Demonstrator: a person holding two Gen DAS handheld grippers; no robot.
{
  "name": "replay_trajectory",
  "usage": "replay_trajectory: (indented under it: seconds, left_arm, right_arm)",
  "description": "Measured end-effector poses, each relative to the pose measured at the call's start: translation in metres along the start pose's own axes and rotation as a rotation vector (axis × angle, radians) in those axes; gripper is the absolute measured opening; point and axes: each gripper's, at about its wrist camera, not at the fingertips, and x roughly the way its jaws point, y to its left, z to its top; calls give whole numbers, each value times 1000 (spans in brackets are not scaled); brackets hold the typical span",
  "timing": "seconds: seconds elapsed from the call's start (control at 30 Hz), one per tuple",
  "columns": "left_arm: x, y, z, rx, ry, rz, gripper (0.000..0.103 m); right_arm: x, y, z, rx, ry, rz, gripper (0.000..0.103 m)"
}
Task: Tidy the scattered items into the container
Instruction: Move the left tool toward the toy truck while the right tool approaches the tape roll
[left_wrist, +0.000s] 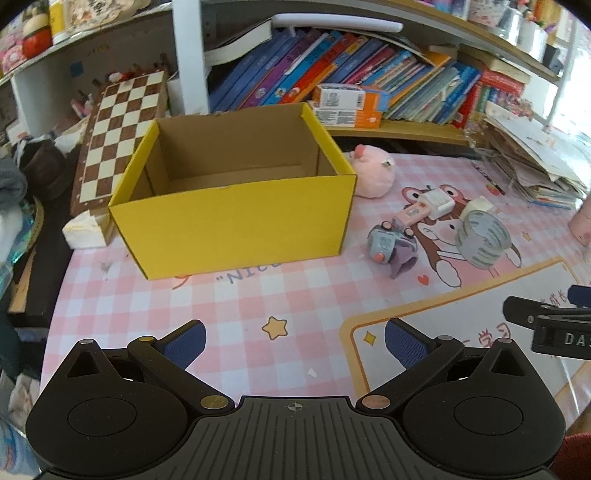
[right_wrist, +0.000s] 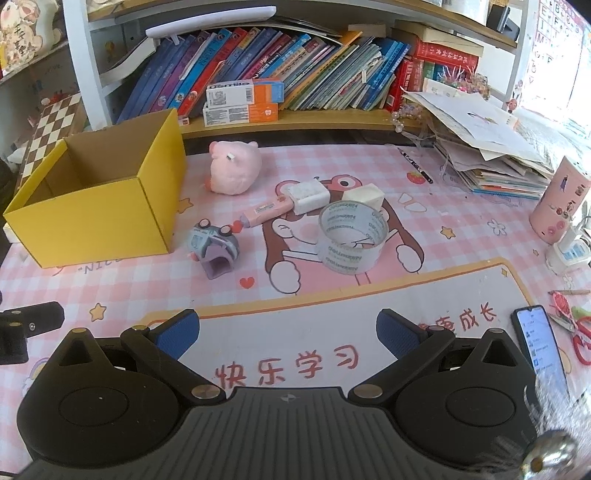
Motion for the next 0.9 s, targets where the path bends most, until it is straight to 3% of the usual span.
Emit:
replay_trajectory:
  seconds: [0.2,0.43,0.7,0.9]
  left_arm:
    - [-8,10,-8,37,-26,-52,103]
    - [-8,25,-13,-12,-25,-76,103]
    - [6,14,-7,20,21,-76,103]
    - [1,1,8,15,-30,-36,103]
  right_arm:
    - [-6,17,-9,4,6,0,103]
    - [-9,30,-14,-8,10,-21,103]
    - [3,17,-2,22,-1,-3,103]
    - [11,1,10,24,-39,56,103]
